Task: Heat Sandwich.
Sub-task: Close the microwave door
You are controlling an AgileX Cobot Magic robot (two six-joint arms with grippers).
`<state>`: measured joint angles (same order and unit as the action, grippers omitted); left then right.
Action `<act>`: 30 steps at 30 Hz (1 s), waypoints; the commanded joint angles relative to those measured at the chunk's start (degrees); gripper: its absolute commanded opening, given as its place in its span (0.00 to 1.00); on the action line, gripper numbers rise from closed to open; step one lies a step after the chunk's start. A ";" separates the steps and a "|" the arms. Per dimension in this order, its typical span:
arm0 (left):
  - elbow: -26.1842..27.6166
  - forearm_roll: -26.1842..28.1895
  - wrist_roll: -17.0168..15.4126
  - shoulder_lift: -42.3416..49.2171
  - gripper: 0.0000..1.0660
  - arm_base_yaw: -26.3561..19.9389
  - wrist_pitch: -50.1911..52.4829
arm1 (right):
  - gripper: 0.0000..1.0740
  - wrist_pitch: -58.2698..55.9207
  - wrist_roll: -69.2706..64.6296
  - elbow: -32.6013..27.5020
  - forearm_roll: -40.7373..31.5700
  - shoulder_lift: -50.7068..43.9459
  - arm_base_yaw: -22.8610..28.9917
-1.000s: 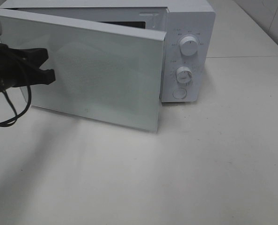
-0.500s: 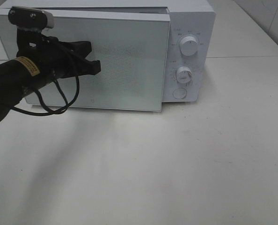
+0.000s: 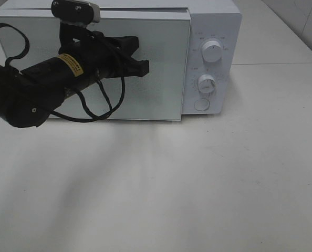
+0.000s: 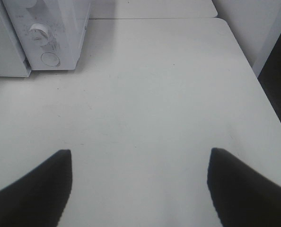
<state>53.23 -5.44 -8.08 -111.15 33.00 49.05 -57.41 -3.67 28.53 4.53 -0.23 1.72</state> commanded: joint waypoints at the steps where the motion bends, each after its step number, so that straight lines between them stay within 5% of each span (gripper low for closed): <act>1: 3.09 2.75 -0.80 -1.09 0.00 -0.17 -1.72 | 0.71 0.29 0.11 -0.06 -0.06 -1.60 -0.40; 21: 15.70 5.96 -0.80 -9.40 0.00 1.49 -6.70 | 0.71 0.29 0.11 -0.06 -0.06 -1.60 -0.40; 30: 16.33 7.22 -0.80 -9.51 0.00 1.49 -7.56 | 0.71 0.29 0.11 -0.06 -0.06 -1.60 -0.40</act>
<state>67.95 -8.08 -8.31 -120.38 36.73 42.97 -57.41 -3.67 28.53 4.47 -0.23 1.72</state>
